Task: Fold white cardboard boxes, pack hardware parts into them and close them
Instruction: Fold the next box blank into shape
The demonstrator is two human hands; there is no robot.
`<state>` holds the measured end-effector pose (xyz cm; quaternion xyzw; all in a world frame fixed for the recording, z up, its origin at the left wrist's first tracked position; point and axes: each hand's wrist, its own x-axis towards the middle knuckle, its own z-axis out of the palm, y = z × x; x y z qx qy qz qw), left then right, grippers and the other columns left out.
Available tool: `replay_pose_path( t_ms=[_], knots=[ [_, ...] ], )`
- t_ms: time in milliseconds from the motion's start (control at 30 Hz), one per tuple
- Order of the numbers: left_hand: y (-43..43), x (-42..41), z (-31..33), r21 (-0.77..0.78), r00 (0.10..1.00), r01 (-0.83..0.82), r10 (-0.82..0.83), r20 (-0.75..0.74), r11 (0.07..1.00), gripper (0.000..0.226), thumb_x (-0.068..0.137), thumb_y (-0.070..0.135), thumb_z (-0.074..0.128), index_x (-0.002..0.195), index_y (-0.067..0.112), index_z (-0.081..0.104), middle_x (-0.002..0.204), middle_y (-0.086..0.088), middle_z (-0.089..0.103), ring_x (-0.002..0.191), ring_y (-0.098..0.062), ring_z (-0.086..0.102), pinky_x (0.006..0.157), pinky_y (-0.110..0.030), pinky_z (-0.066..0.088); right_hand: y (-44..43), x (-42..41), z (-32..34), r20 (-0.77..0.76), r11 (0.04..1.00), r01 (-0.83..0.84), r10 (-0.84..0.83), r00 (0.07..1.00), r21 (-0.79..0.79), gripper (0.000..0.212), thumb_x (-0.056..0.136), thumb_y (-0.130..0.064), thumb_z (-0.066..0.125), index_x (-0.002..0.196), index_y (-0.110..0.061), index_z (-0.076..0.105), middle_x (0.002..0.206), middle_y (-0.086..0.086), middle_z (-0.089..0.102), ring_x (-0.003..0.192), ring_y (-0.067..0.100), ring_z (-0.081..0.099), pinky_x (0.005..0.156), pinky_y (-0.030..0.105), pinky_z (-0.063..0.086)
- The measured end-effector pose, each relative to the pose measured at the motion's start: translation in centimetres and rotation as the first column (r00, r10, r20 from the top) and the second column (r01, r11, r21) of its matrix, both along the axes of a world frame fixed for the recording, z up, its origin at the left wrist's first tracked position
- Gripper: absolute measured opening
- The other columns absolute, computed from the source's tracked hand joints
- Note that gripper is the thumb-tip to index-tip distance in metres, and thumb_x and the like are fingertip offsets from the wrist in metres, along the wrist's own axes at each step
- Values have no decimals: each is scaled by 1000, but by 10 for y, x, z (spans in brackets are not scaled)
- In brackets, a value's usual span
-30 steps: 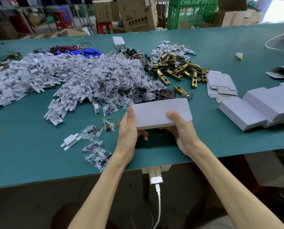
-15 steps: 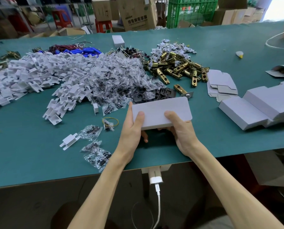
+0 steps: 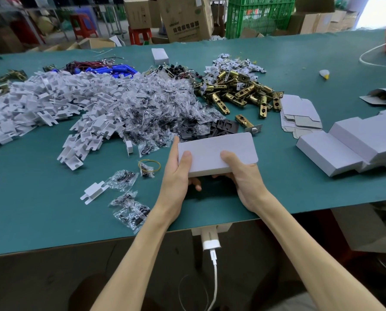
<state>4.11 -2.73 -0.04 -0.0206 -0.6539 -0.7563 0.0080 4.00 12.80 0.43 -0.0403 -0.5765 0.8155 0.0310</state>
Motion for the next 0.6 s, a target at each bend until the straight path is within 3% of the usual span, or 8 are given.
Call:
replay_pose_path(
  t_ms=[167,300,367,433,533,600],
  knots=[
    [-1,-1,-3,-6,1000,10,-9,5,1000,60,112,31,44,164,35,16,115,1,61,69,-12,56,48,-28,49,1,-1,-2,-7,1000,-10,10,1000,9,24,98,-12,62,122,-9,61,108,8,68,90,21,64,67,32,57],
    [0,-4,-6,0,1000,1,-1,-7,1000,41,113,31,42,152,18,42,110,-9,62,81,-22,57,45,-27,46,1,-2,0,-25,999,-32,32,999,5,13,95,-22,69,106,-15,66,91,3,70,78,22,64,62,32,56],
    [0,-5,-6,33,999,-34,34,4,999,35,113,30,40,144,15,49,105,-10,61,79,-21,57,43,-26,44,0,-1,2,-50,998,-62,62,997,0,27,86,-36,76,104,-18,68,90,2,71,77,20,65,61,32,56],
    [1,-5,-4,82,996,-84,81,38,993,35,113,29,38,139,10,52,103,-13,58,73,-19,57,40,-26,41,1,-3,2,-86,997,-71,70,994,-15,47,78,-42,81,115,-20,65,101,3,70,84,19,68,64,32,58],
    [0,-6,0,221,984,-162,141,109,962,33,114,25,34,124,4,56,99,-19,62,70,-22,67,37,-26,38,4,-5,-1,-170,995,-91,97,981,41,69,82,-26,82,141,-32,47,126,11,61,96,21,72,71,36,62],
    [-1,-6,2,257,985,-151,125,118,954,34,114,24,33,119,3,59,94,-16,66,67,-23,68,36,-25,38,4,-5,-3,-194,985,-150,163,967,81,72,81,-13,83,142,-25,47,126,12,63,96,27,72,74,36,61]
  ],
)
